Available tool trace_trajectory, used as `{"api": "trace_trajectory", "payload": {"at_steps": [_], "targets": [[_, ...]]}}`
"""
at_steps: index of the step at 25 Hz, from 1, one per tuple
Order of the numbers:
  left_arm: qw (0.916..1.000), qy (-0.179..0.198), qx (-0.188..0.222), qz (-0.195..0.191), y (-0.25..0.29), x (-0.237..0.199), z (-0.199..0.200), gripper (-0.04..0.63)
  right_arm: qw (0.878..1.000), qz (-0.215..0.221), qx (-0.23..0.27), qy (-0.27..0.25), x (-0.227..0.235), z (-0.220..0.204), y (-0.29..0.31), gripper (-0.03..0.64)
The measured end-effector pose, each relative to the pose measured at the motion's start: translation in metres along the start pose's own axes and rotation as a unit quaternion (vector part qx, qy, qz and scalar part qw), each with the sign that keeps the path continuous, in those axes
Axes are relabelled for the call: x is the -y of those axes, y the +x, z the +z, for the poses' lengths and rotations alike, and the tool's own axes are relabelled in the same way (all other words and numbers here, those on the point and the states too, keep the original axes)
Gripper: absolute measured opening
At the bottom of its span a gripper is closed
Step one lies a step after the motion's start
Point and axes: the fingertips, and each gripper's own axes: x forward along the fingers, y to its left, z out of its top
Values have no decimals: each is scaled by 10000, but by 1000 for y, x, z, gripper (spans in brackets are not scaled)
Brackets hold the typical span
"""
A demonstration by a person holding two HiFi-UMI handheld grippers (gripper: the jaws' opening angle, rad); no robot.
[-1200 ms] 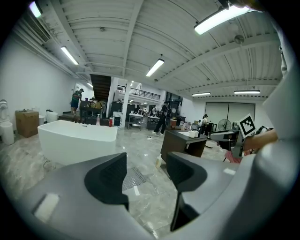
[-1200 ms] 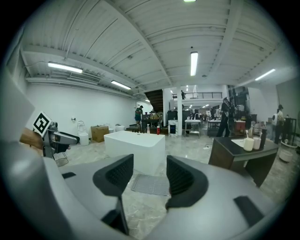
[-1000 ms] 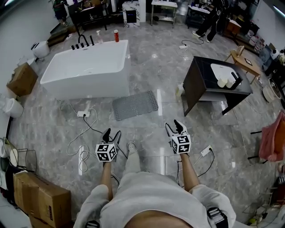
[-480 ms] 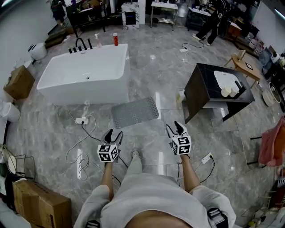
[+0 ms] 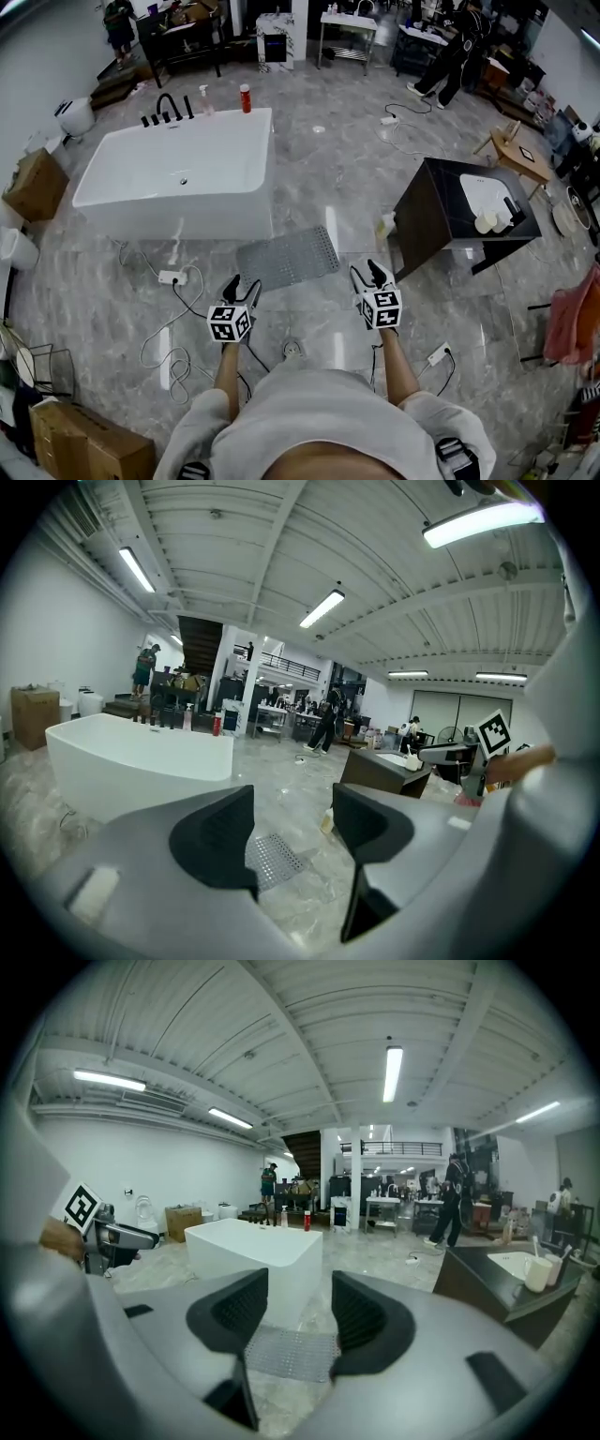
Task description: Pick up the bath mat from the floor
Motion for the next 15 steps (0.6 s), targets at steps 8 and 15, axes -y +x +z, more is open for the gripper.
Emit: {"api": "trace_trajectory", "payload": {"at_steps": [8, 15], "targets": [[9999, 105, -11, -64, 47, -54, 35, 262, 9998, -215, 23, 18, 9, 29, 57, 221], [9994, 235, -101, -238, 79, -77, 50, 262, 9992, -398, -24, 74, 14, 34, 81, 220]]}}
